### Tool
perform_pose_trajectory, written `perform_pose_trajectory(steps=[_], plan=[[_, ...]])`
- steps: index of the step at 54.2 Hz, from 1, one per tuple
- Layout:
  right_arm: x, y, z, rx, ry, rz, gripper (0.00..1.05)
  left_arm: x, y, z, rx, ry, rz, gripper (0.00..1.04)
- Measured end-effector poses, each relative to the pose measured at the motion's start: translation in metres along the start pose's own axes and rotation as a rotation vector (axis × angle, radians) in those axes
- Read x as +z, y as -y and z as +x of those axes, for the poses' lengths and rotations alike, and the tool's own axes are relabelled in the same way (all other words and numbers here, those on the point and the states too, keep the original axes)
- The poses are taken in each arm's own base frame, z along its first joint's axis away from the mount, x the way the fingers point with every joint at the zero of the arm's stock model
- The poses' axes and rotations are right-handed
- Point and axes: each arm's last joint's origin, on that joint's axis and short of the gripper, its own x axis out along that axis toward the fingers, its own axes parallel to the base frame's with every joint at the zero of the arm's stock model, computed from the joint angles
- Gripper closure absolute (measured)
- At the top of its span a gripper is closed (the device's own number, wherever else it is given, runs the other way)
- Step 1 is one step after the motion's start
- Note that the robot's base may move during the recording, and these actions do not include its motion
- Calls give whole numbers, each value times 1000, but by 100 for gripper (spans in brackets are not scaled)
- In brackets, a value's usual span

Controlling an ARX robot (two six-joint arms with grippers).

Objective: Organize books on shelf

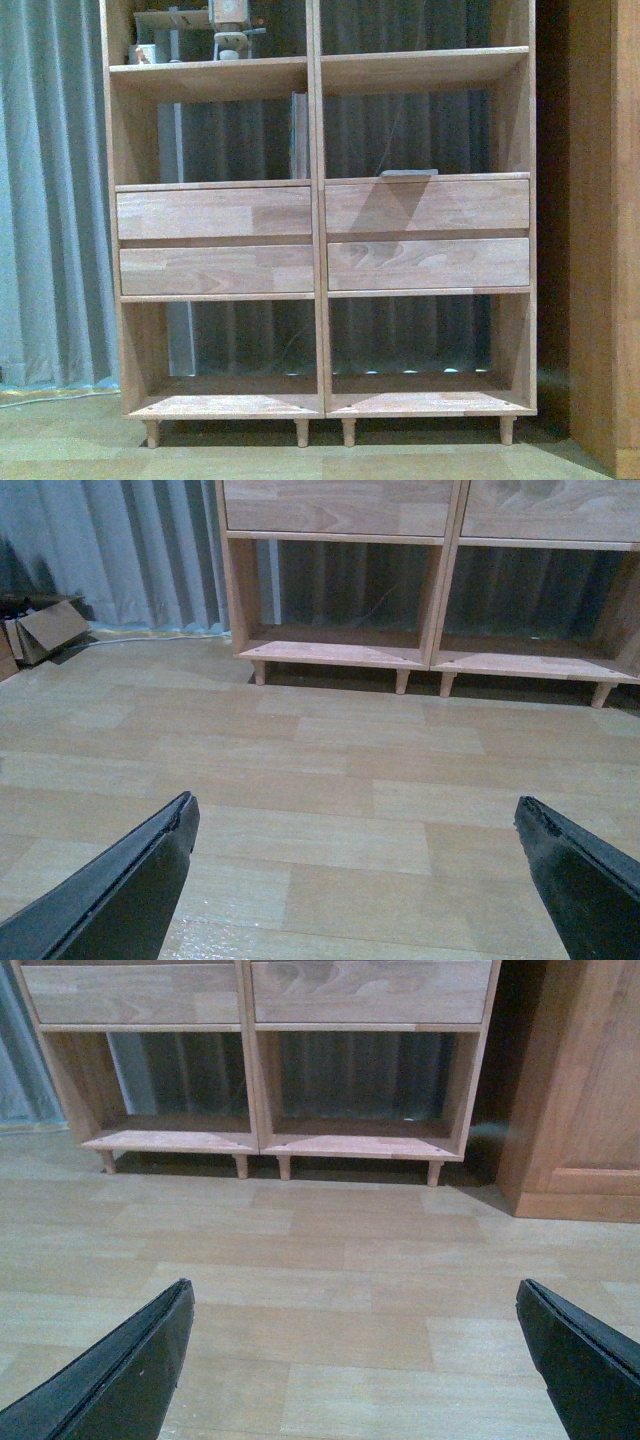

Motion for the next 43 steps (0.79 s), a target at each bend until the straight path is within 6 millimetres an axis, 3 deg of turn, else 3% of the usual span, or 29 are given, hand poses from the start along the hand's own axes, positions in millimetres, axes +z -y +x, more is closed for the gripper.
perform_pose_trajectory(steps=[43], plan=[[0, 0, 0, 0, 0, 0, 7, 0, 0, 0, 0, 0, 0, 7]])
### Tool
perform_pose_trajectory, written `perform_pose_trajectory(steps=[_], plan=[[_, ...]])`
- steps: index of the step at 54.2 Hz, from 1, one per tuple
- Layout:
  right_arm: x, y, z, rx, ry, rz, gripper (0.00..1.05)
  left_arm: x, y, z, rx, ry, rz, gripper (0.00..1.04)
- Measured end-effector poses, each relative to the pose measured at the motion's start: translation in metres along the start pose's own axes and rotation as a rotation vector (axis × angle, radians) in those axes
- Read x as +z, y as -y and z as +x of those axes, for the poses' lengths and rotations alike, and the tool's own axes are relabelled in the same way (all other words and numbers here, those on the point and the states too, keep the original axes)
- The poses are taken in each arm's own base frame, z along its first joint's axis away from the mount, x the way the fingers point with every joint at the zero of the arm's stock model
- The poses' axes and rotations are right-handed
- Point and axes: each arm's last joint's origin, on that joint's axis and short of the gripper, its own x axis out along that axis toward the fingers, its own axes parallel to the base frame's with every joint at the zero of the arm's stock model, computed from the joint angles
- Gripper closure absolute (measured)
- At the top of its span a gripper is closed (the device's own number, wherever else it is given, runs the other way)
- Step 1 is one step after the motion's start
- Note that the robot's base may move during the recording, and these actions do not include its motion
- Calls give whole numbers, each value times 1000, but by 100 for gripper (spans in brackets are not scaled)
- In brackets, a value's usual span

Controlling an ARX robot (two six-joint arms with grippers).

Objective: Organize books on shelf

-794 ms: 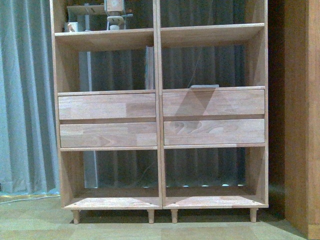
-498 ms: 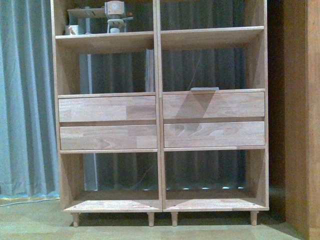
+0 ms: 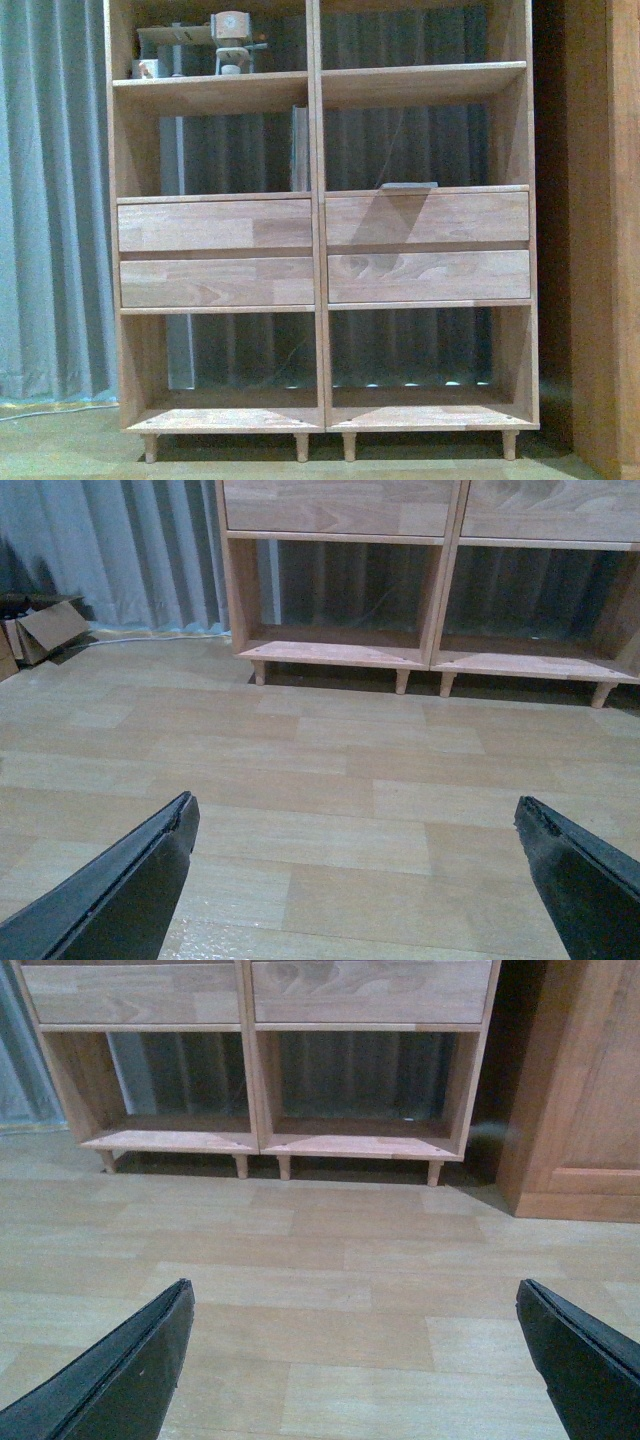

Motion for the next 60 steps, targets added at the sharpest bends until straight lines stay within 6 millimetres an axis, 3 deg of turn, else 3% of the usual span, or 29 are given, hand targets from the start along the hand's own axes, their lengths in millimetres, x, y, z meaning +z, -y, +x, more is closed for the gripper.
perform_pose_trajectory(steps=[60], plan=[[0, 0, 0, 0, 0, 0, 7, 0, 0, 0, 0, 0, 0, 7]])
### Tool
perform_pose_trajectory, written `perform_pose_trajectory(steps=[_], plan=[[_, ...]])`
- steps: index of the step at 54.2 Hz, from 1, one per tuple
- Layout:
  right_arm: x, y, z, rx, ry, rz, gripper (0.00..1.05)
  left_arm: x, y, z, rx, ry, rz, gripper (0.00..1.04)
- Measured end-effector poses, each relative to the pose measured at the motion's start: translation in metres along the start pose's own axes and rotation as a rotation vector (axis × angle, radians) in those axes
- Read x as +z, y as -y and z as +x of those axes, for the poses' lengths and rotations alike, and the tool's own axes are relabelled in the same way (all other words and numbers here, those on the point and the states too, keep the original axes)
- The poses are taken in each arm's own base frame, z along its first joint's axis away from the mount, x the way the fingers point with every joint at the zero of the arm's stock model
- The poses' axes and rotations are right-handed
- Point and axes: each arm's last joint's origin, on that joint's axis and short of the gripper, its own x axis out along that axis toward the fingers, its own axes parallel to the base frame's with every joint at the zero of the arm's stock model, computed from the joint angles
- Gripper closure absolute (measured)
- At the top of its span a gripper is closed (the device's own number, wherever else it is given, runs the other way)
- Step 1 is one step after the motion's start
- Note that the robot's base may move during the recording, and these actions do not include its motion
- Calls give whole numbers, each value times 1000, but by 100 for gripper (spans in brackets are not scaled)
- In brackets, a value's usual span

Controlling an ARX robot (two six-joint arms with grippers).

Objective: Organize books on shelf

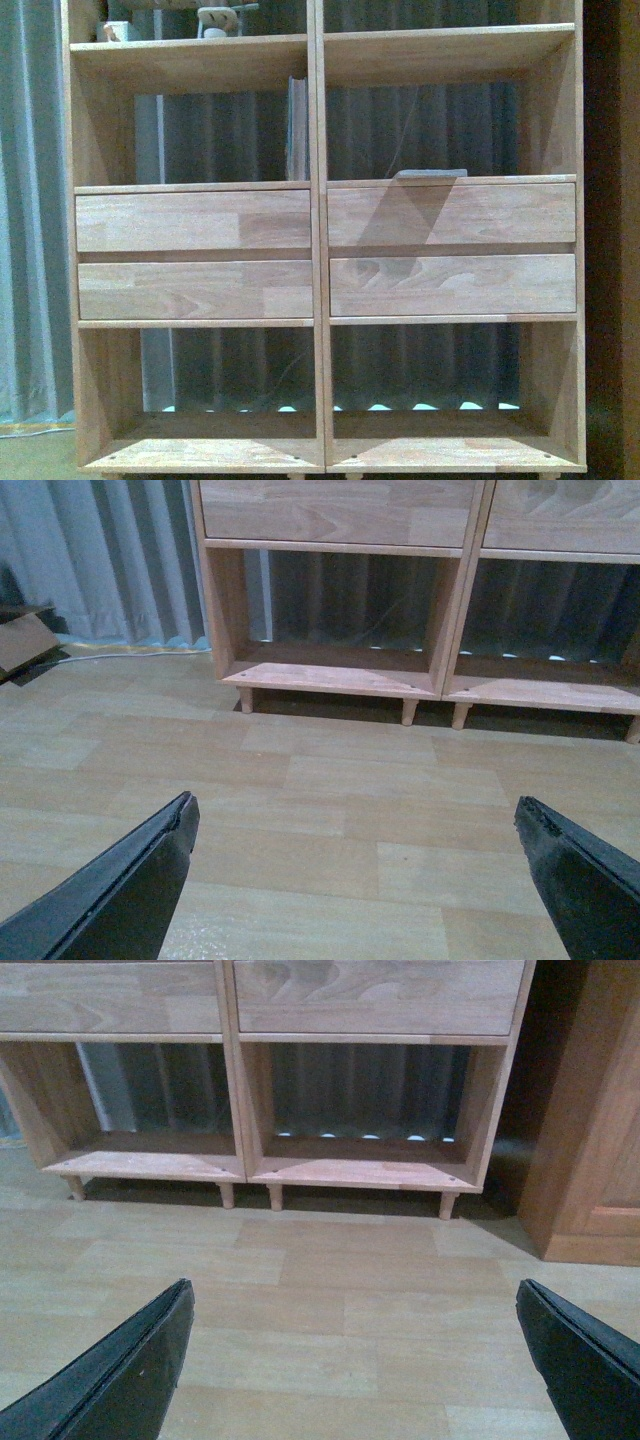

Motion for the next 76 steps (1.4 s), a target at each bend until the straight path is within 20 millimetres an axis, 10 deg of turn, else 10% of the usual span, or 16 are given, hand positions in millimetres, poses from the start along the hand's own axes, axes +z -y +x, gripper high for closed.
perform_pose_trajectory(steps=[76], plan=[[0, 0, 0, 0, 0, 0, 7, 0, 0, 0, 0, 0, 0, 7]])
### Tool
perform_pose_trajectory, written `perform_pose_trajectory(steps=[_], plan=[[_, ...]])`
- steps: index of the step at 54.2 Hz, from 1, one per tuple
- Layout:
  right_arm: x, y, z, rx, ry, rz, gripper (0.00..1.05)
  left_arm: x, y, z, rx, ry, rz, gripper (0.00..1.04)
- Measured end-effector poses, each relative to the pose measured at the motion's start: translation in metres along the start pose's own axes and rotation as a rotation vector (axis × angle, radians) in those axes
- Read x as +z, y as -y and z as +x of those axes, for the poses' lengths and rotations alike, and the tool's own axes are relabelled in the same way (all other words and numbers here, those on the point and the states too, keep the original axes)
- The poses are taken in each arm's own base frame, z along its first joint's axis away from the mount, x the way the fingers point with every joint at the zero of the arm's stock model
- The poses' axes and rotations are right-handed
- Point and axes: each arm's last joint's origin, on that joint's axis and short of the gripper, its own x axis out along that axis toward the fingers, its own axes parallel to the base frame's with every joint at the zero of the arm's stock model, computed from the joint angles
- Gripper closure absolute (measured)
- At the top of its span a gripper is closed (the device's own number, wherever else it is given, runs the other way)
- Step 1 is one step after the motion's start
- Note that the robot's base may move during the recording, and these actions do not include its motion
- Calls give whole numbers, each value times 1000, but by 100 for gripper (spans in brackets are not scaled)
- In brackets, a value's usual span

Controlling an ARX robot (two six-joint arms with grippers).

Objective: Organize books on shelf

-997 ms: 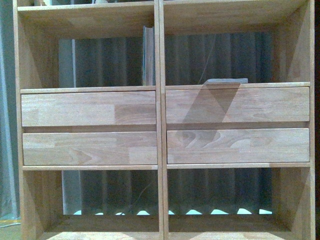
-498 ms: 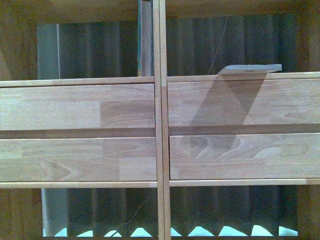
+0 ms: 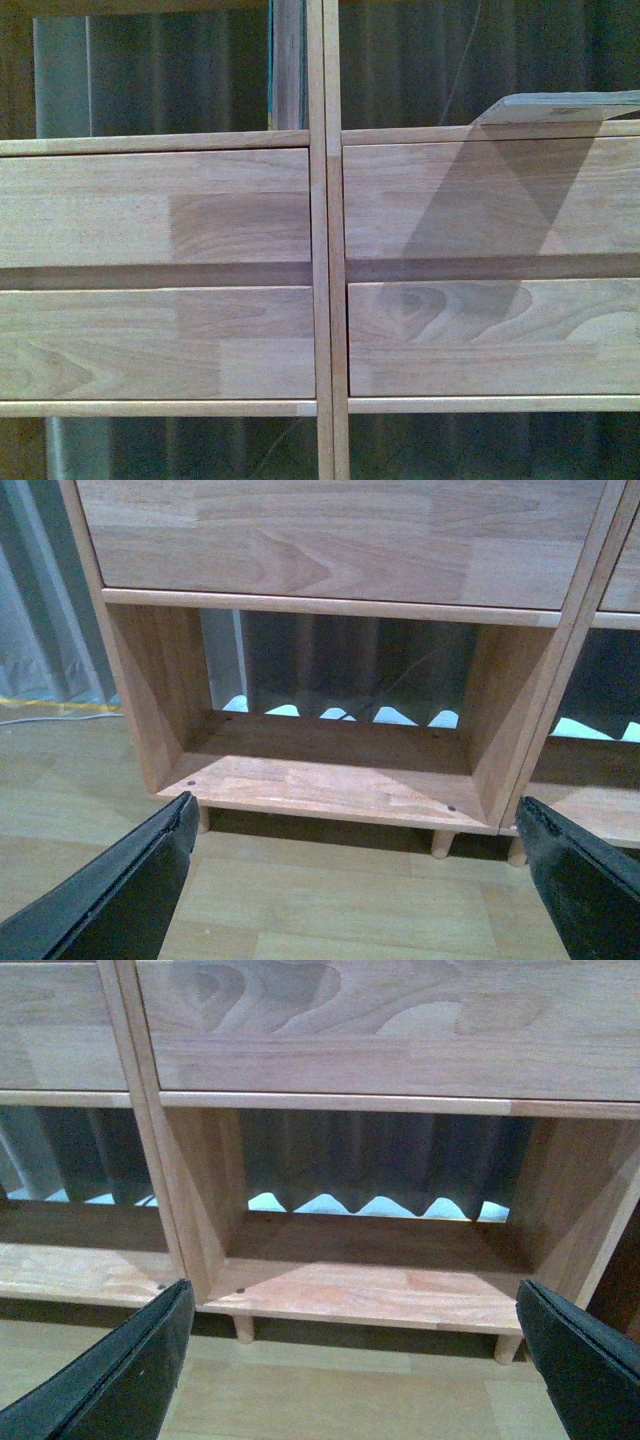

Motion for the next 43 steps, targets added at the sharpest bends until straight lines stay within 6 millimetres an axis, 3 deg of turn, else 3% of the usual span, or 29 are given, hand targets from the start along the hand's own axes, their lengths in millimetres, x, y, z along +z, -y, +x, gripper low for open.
perform_pose_trajectory(steps=[10, 15, 22, 32, 37, 43], plan=[[0, 0, 0, 1, 0, 0, 7, 0, 0, 0, 0, 0, 0, 7], [5, 2, 1, 141, 24, 129, 7, 0, 0, 0, -1, 0, 0, 7], [21, 12, 2, 166, 26, 292, 7, 0, 0, 0, 0, 0, 0, 7], [42, 17, 2, 152, 50, 328, 7, 0, 0, 0, 0, 0, 0, 7], [40, 16, 1, 143, 60, 327, 7, 0, 0, 0, 0, 0, 0, 7], [16, 11, 1, 125, 58, 318, 7, 0, 0, 0, 0, 0, 0, 7]])
